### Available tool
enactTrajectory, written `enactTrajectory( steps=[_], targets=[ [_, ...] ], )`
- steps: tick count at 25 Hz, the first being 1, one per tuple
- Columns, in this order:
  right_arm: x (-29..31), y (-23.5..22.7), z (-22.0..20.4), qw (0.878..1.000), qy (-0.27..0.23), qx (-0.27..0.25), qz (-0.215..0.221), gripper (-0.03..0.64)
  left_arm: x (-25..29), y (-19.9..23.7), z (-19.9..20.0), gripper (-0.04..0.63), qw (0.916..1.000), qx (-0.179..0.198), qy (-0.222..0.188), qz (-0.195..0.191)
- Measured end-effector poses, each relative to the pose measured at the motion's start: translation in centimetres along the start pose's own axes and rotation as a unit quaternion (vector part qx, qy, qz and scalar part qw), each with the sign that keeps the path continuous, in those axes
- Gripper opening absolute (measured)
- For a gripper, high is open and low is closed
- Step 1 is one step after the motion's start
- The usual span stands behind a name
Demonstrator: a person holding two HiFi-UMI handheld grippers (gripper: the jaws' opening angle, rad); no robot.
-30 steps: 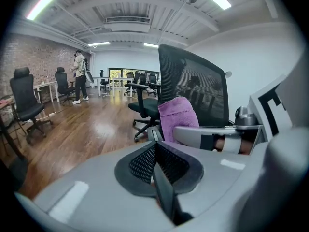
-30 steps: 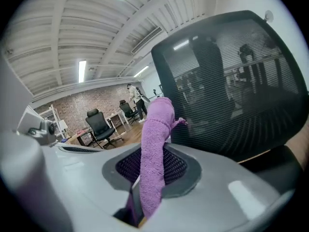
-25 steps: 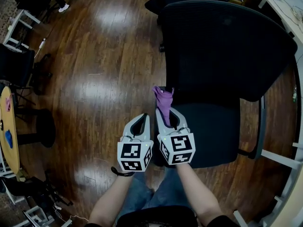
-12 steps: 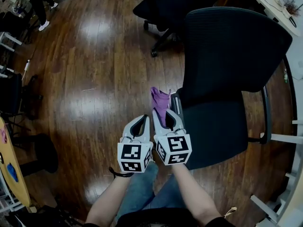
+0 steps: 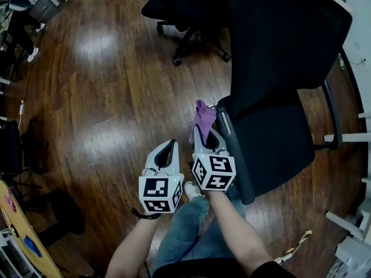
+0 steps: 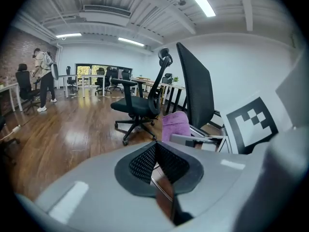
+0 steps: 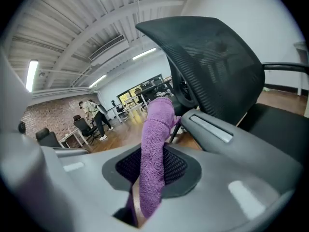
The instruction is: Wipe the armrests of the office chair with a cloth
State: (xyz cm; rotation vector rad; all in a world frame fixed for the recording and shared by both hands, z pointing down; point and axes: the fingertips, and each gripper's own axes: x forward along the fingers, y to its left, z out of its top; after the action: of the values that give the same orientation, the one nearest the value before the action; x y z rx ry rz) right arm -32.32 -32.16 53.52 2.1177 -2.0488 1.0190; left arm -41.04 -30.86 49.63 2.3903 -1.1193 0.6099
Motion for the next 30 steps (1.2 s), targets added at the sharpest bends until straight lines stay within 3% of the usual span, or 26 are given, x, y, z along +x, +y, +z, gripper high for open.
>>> enactTrajectory(
  steps=[6,14,30],
  targets=[
    [-0.7,-1.6,-1.2,0.999,-0.009,0.012,-0.029,0.075,1.1,-1.1,-0.5,0.004,0.9995,0.013,0.002,-0.03],
    [-4.8,-2.4,-2.9,0.998,0.001,0.035,-0.044,0.075,-0.2,-3.5,-2.1,0.004,0.999,0.01,0.011,-0.043],
    [-14.4,-2.6,-8.0,1.0,0.008,0.018,-0.015,0.075,-7.2,-9.3,-8.0,0.004,0.9997,-0.001,0.001,-0.025]
  ],
)
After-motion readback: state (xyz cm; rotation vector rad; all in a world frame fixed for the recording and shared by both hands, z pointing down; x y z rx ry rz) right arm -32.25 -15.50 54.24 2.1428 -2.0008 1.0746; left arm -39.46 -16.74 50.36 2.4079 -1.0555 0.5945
